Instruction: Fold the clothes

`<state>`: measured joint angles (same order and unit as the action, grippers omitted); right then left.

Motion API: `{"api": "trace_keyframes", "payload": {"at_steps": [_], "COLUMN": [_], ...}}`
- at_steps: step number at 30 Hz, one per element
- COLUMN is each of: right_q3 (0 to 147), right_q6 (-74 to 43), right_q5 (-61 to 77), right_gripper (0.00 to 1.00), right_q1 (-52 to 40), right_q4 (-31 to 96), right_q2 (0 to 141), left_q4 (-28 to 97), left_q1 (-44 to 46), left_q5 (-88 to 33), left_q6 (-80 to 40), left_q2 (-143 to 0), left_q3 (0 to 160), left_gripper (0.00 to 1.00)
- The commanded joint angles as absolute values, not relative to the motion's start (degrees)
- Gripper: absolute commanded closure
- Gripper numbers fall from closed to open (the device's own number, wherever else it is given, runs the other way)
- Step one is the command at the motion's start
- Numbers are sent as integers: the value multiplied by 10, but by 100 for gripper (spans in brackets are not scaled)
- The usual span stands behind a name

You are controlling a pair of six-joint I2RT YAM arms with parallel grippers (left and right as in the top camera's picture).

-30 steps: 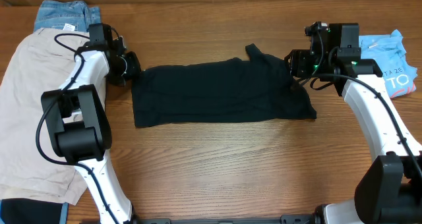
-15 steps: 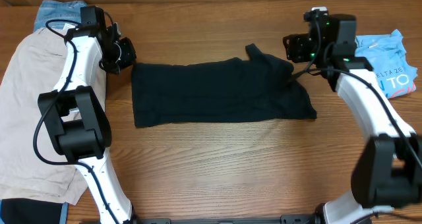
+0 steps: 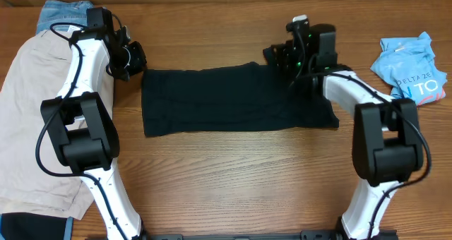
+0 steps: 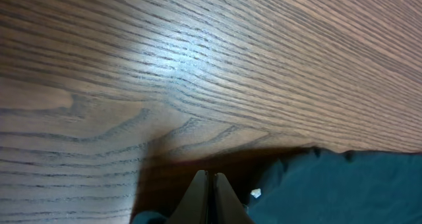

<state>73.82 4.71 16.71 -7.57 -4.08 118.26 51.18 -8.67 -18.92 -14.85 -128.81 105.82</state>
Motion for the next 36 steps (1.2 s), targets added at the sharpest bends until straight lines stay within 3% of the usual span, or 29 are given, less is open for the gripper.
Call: {"api": "trace_keyframes", "payload": {"at_steps": [1, 15, 17, 20, 25, 28, 36], "right_q3": [747, 747, 747, 747, 747, 747, 755], "right_q6": [50, 50, 50, 39, 26, 25, 19], "right_q5": [165, 150, 147, 96, 68, 65, 64], "right_gripper": [41, 38, 44, 68, 81, 95, 96], "right_q1": [-72, -72, -72, -72, -72, -72, -71], "right_q4": [-40, 14, 13, 14, 15, 14, 19], "right_q2": [1204, 1206, 1206, 1206, 1206, 1206, 1194], "left_q4": [512, 512, 512, 512, 512, 512, 513], "left_q1": [-89, -90, -90, -90, -90, -90, -90], "left_q5": [-200, -193, -193, -193, -193, -193, -201], "left_q6": [-154, -154, -154, -154, -154, -154, -153], "left_q2": [-1292, -1292, -1292, -1292, -1292, -1292, -1289], "left_q3": [1072, 1072, 1072, 1072, 1072, 1072, 1072], "left_gripper": [96, 96, 96, 96, 96, 96, 96]}}
